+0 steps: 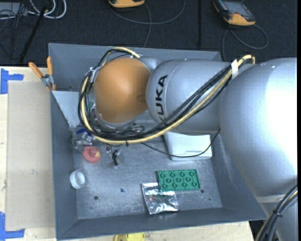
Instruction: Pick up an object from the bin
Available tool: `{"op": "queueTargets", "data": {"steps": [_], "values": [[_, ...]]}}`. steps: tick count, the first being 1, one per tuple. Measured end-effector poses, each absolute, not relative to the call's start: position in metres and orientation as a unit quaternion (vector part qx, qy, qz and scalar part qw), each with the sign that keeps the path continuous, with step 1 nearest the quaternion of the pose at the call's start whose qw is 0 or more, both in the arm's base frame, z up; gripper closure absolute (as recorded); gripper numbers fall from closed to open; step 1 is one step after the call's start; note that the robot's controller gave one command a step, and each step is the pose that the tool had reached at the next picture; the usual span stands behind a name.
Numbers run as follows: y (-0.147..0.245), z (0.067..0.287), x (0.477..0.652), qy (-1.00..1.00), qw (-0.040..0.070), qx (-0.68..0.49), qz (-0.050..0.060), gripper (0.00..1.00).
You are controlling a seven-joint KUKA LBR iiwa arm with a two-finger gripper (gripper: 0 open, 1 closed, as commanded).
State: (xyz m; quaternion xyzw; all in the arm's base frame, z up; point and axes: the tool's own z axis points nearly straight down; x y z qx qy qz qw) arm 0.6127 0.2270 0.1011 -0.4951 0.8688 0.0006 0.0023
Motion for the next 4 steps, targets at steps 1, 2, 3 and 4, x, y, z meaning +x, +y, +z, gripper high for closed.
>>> {"op": "queueTargets", "data": {"steps": [1,2,3,4], "values": [[0.22,0.1,0.62,0.82,0.001,-0.572,0.0,0.0],[0.209,0.07,0.621,0.857,0.001,-0.515,0.002,0.0],[0.123,0.071,0.612,0.811,0.001,-0.584,0.0,0.0],[0.127,0.073,0.613,0.812,0.003,-0.584,0.001,1.0]]}}
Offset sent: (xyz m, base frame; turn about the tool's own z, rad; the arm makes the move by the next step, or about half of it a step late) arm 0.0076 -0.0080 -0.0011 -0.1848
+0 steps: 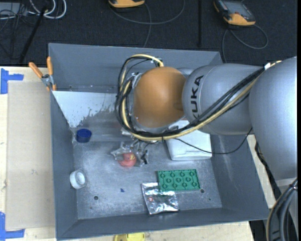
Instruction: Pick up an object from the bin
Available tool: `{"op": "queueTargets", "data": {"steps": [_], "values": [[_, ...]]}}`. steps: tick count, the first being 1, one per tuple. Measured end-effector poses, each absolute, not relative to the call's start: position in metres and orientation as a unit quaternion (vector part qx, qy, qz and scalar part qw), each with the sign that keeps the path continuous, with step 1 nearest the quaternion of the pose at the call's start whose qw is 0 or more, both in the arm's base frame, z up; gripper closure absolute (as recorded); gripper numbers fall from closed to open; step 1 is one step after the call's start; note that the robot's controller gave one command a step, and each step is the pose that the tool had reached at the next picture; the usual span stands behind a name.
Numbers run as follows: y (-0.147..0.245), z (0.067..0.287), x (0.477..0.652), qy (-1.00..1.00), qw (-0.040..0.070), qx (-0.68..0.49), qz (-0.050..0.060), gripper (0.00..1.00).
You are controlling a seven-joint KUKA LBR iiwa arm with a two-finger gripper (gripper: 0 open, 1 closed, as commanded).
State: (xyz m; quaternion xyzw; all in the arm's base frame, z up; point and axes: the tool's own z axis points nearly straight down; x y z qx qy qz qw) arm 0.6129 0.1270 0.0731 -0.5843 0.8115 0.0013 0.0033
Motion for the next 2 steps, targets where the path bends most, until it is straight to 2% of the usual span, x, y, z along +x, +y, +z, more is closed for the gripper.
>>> {"op": "queueTargets", "data": {"steps": [1,2], "values": [[0.127,0.093,0.614,0.813,0.002,-0.583,0.0,1.0],[0.129,0.133,0.615,0.814,0.002,-0.581,0.0,1.0]]}}
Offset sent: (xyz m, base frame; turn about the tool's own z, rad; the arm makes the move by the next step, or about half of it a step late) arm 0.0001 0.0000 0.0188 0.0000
